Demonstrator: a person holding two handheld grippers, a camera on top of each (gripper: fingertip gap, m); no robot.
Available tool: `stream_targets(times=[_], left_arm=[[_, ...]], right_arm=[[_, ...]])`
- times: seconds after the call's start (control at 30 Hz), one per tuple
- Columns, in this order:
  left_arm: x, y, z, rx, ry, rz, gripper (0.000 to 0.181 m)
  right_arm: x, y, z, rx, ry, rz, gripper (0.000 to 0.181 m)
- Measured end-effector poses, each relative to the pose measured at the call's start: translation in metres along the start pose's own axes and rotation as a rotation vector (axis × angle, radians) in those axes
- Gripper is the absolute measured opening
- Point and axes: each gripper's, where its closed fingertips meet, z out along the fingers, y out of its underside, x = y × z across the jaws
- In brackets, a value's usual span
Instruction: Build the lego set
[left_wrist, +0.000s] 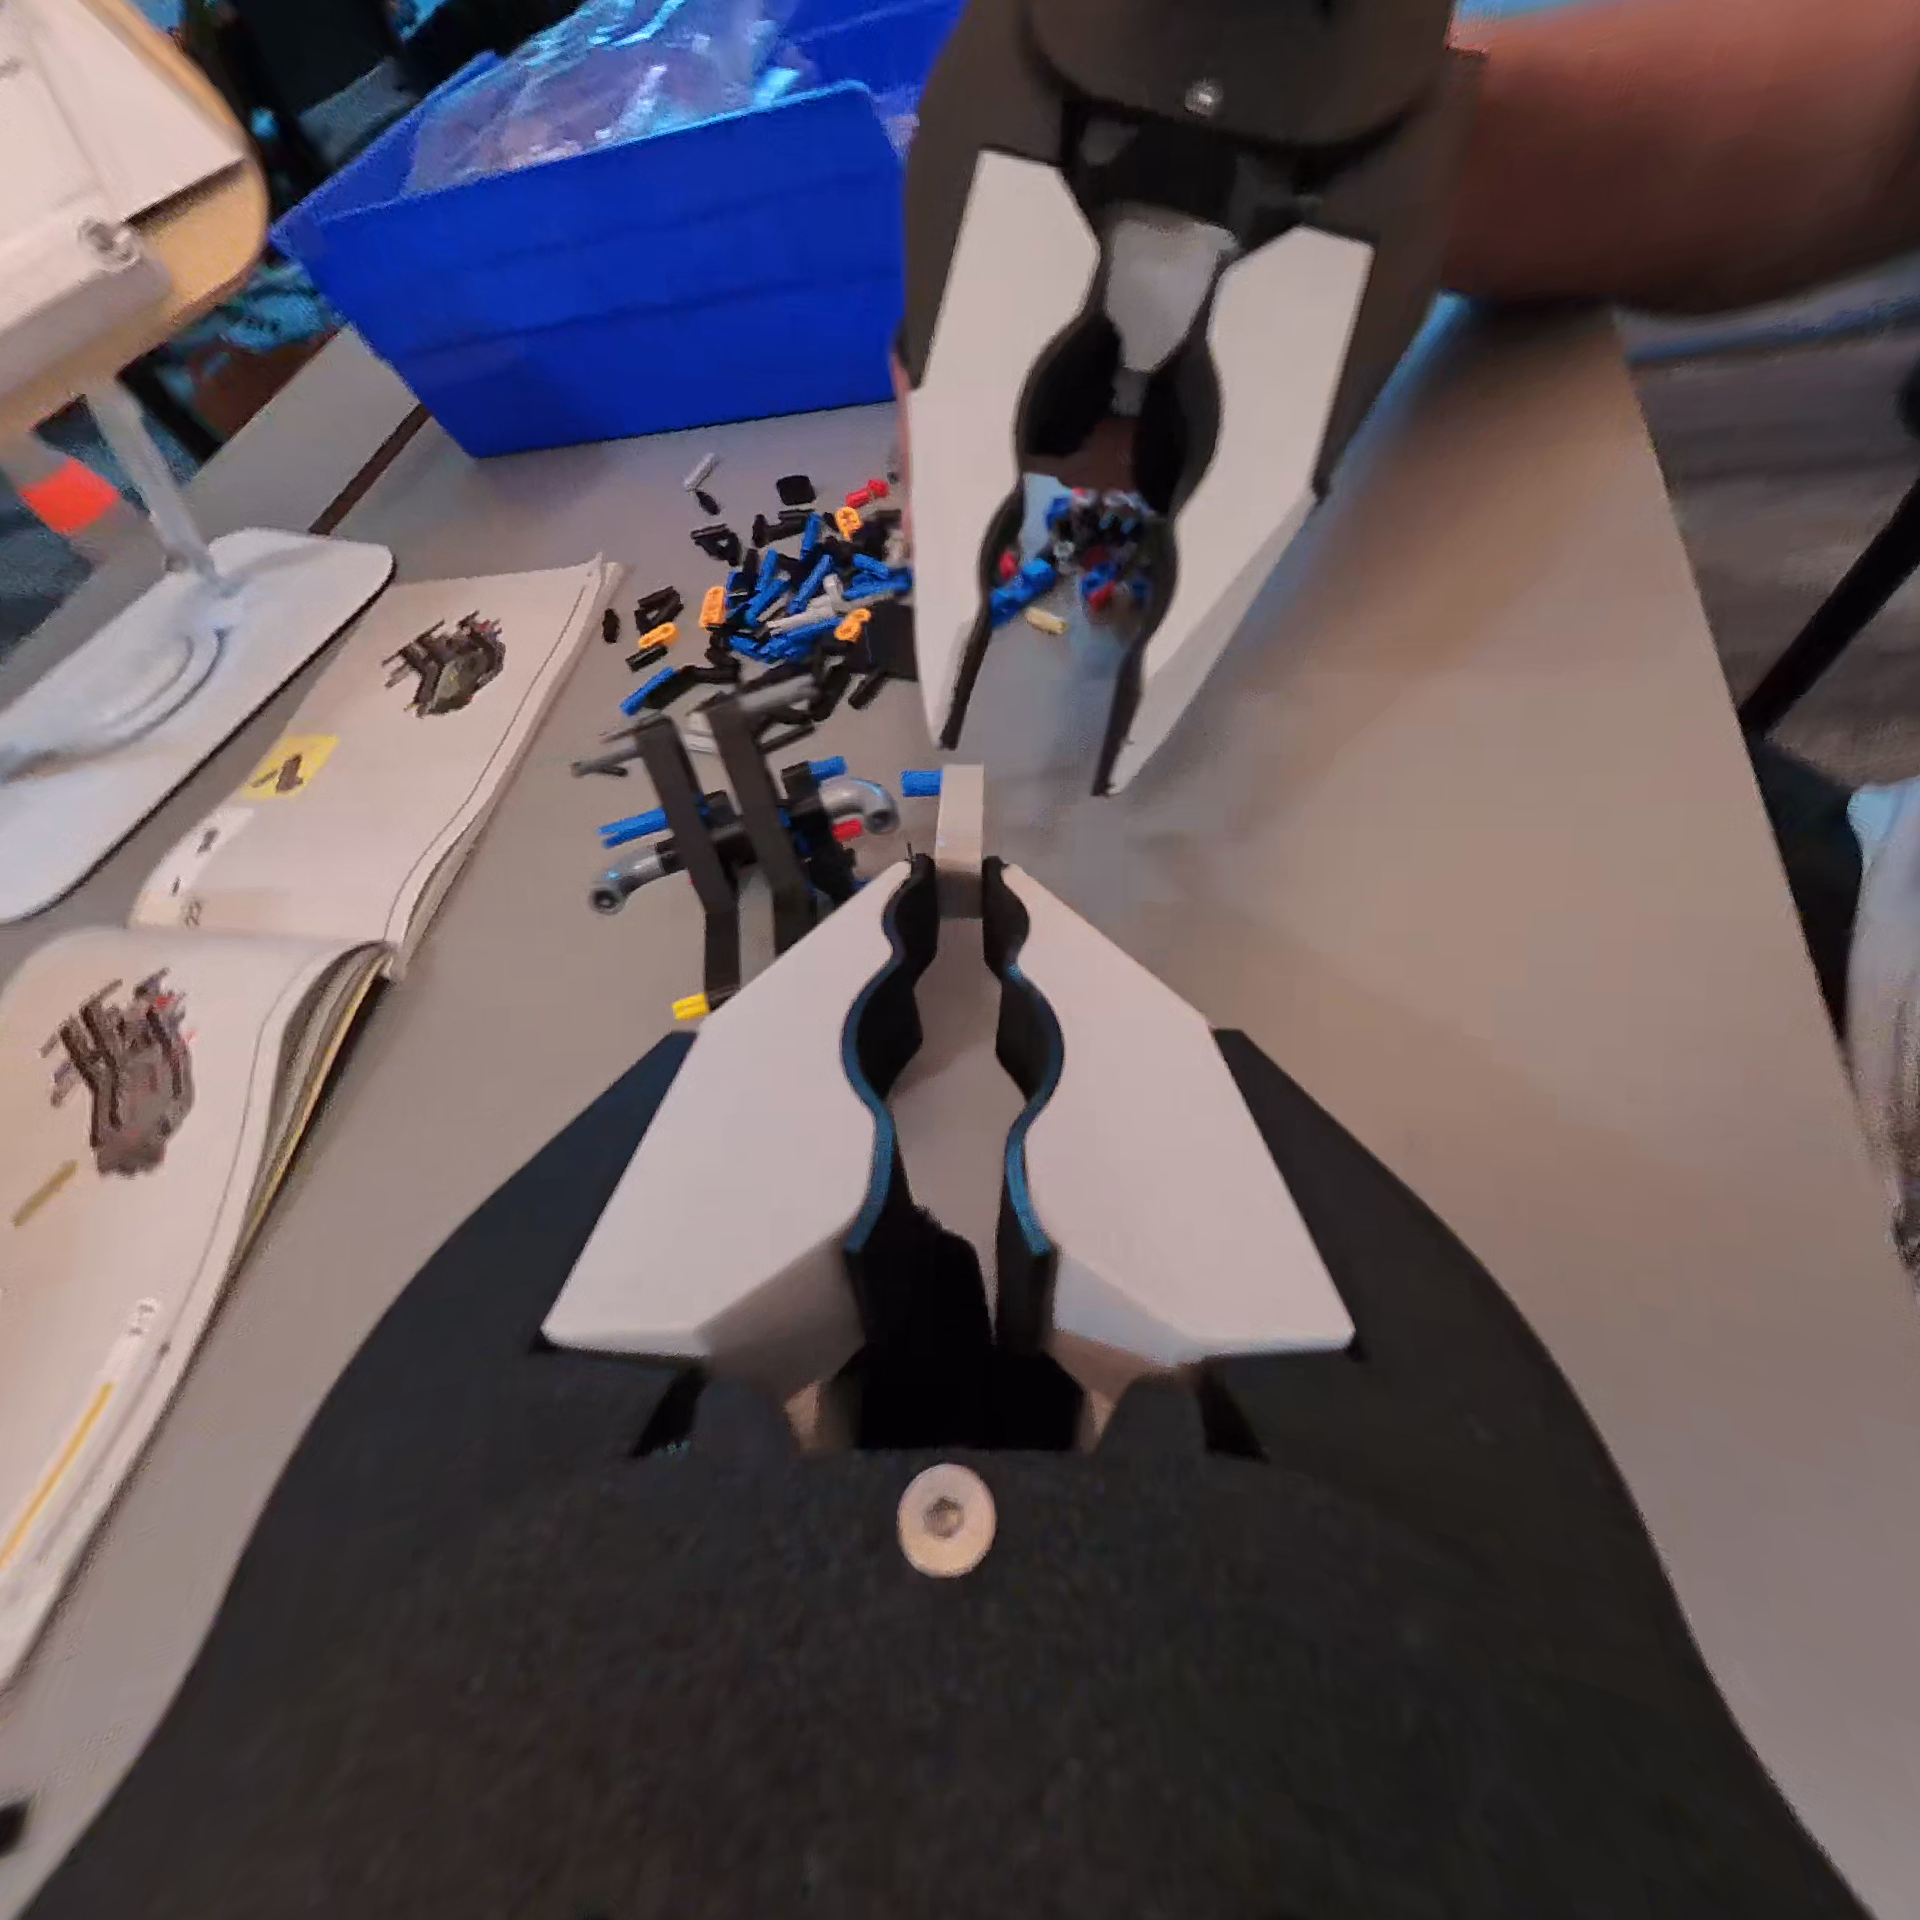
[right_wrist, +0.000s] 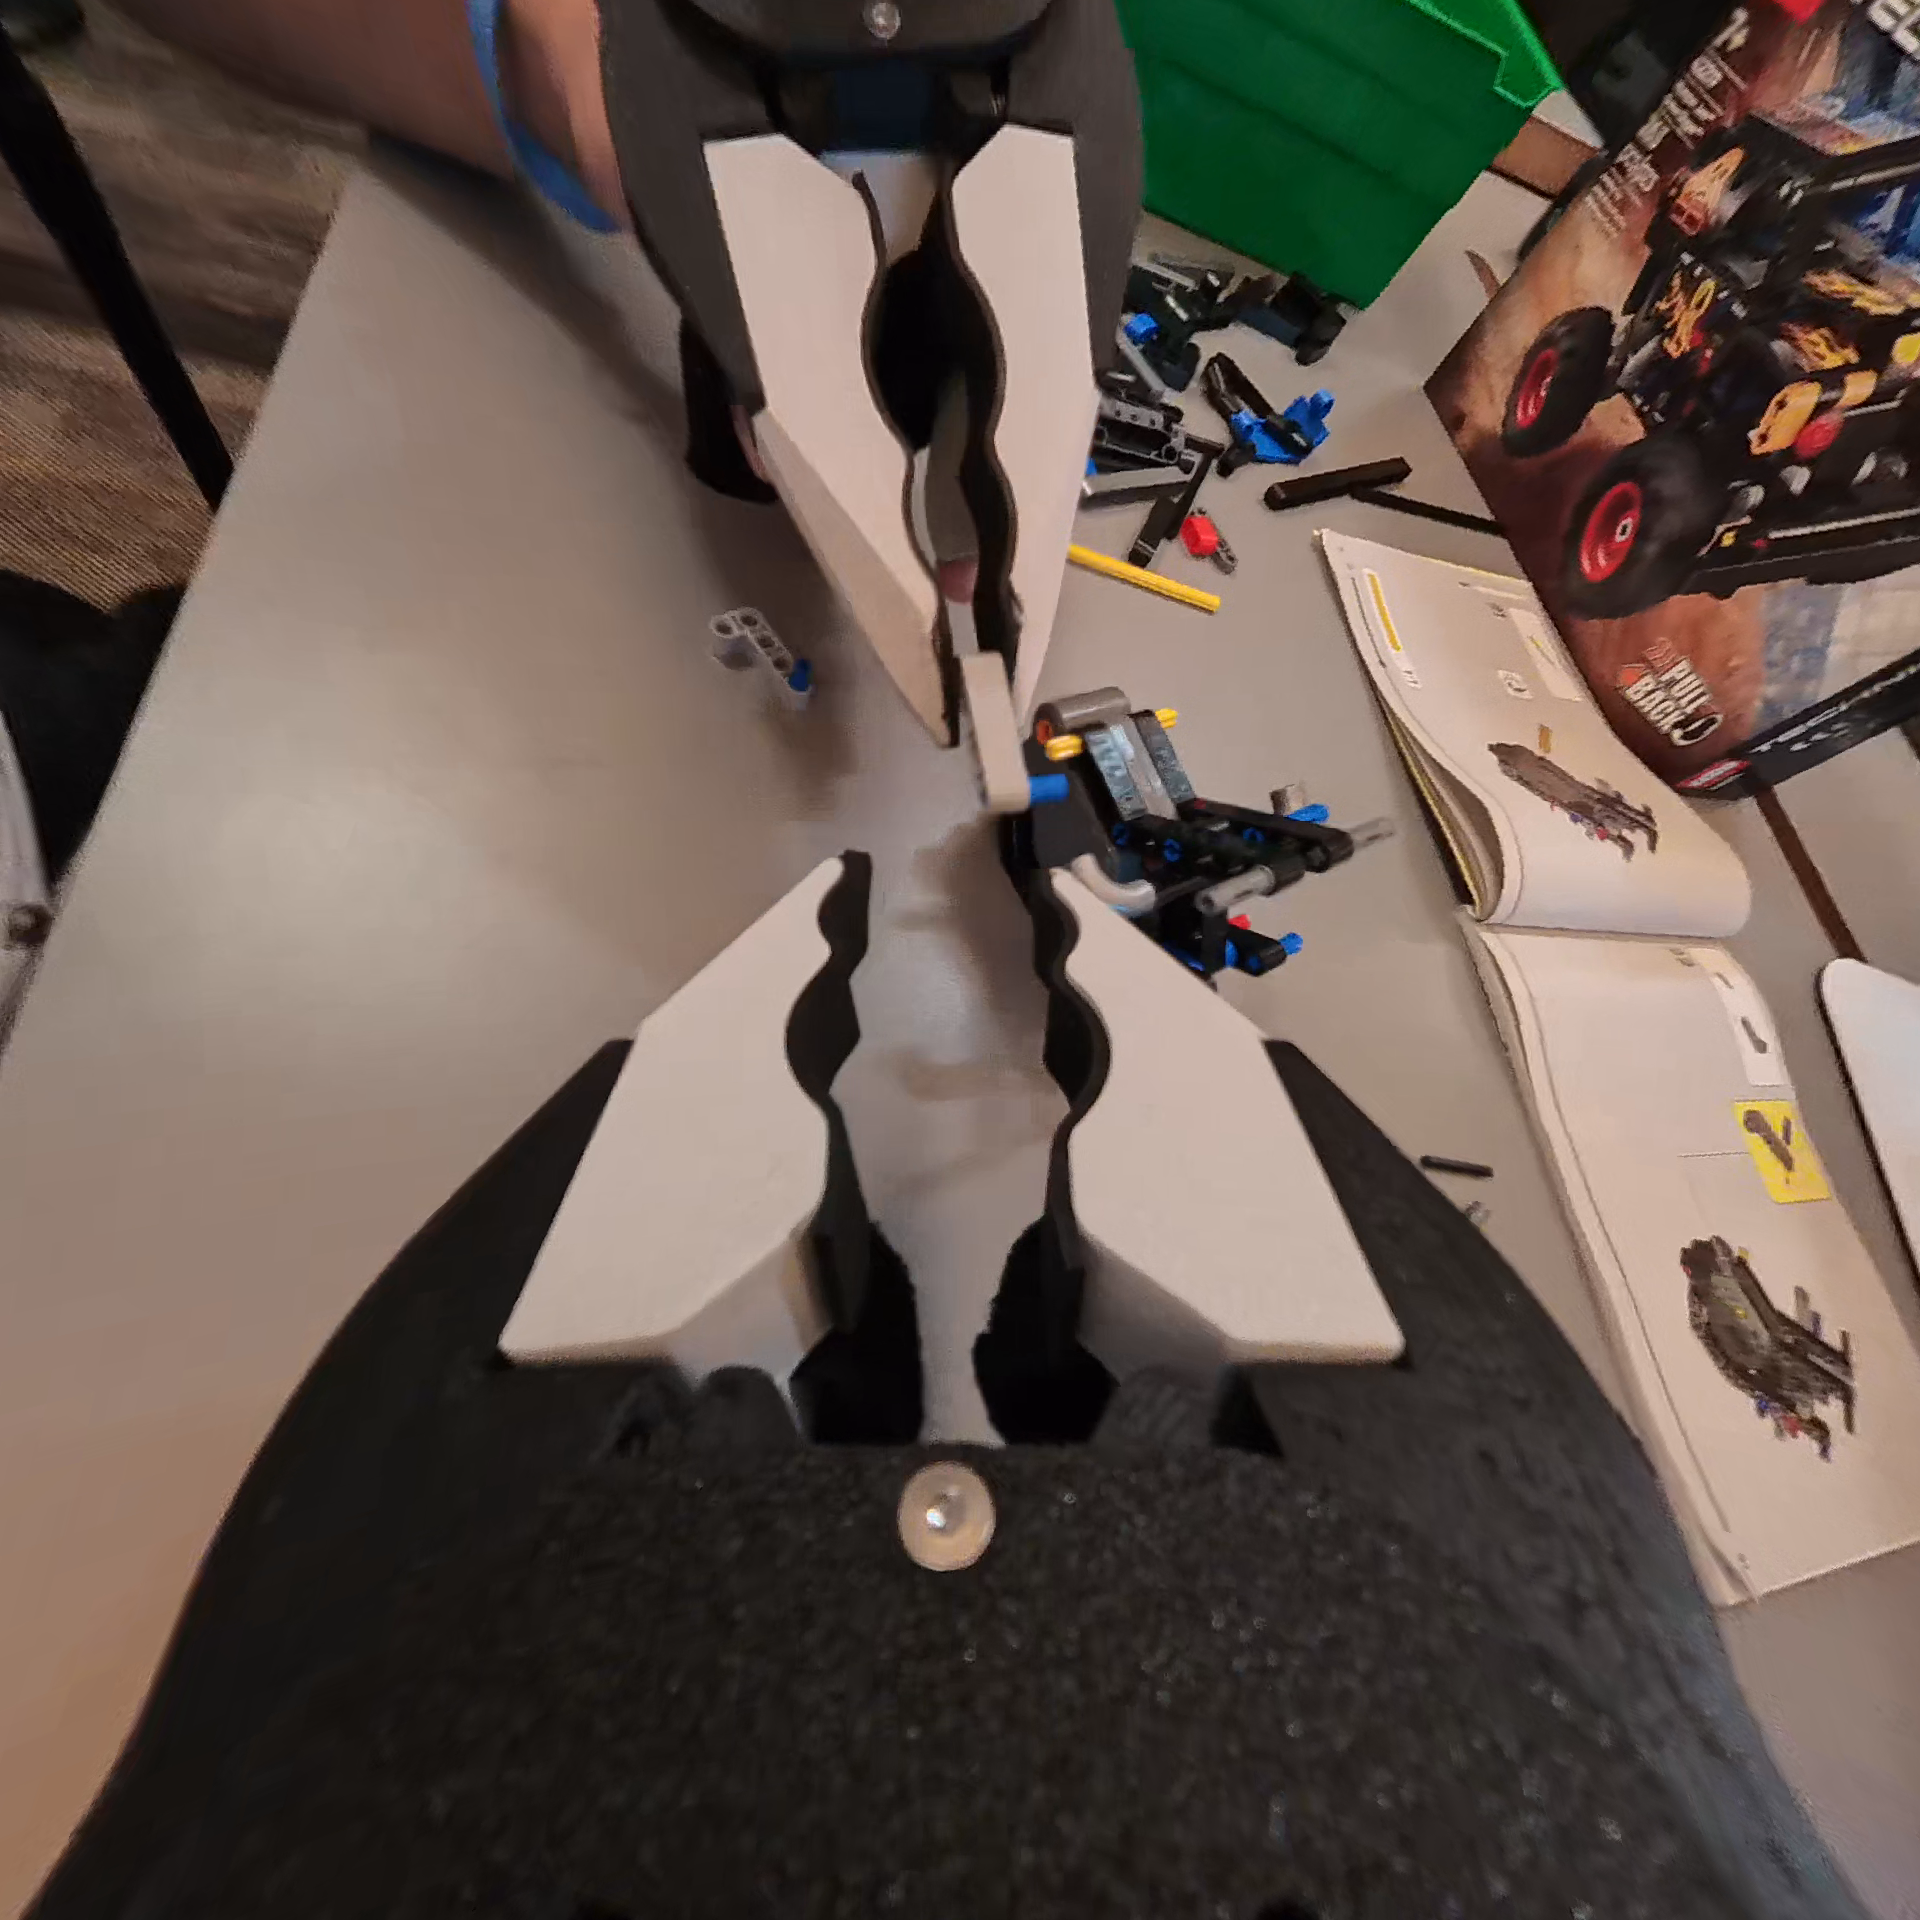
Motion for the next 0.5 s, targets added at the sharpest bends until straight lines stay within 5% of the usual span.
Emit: stream_targets(times=[0.23, 0.5], left_arm=[[-0.01, -0.003, -0.016, 0.057, -0.1, -0.256, 0.006], [-0.009, 0.017, -0.008, 0.02, -0.062, -0.359, 0.006]], right_arm=[[0.019, -0.03, -0.025, 0.107, -0.084, 0.128, 0.046], [0.04, -0.024, 0.025, -0.149, -0.267, -0.008, 0.084]])
